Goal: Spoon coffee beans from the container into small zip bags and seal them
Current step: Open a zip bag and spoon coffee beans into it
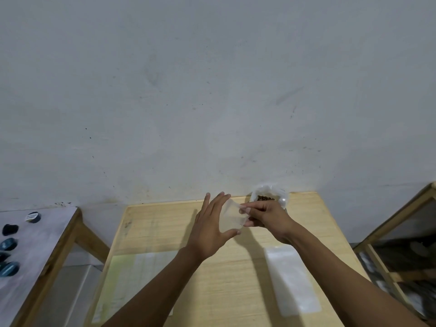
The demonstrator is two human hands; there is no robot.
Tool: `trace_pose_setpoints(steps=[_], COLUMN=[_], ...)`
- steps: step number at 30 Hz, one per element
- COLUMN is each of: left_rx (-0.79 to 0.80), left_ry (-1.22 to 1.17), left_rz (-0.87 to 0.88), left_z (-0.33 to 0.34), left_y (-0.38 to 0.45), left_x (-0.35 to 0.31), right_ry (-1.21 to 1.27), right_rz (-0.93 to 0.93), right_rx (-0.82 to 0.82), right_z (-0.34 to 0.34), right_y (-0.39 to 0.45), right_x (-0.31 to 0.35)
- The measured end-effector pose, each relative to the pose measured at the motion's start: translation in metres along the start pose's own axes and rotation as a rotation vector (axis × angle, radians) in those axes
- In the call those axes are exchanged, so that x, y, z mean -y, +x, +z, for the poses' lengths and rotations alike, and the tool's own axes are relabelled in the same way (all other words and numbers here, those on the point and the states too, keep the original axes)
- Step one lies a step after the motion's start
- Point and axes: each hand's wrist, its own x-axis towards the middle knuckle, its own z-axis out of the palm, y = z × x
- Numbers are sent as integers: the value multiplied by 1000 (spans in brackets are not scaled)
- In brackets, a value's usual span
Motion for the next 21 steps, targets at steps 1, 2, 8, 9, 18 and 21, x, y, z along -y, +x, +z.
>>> trace_pose_setpoints(steps=[1, 2, 8, 9, 18, 21], left_rx=[-19, -35, -8, 6, -47, -67], left_ry=[19, 43, 89, 75, 71, 28], left_rz=[3, 8, 90, 85, 55, 51], left_z=[0, 1, 13, 13, 16, 18], left_y=[1, 2, 4, 4, 4, 4], left_x=[0, 0, 7, 6, -4, -4], right_ry=[-3, -7, -50, -52, -60, -96], right_rz=[2, 3, 10, 12, 22, 33], right_rx=[2, 6, 25, 26, 42, 80], right_z=[-1, -3, -11, -12, -24, -33], right_y=[0, 0, -5, -5, -5, -5], right_x=[0, 1, 0, -1, -7, -6])
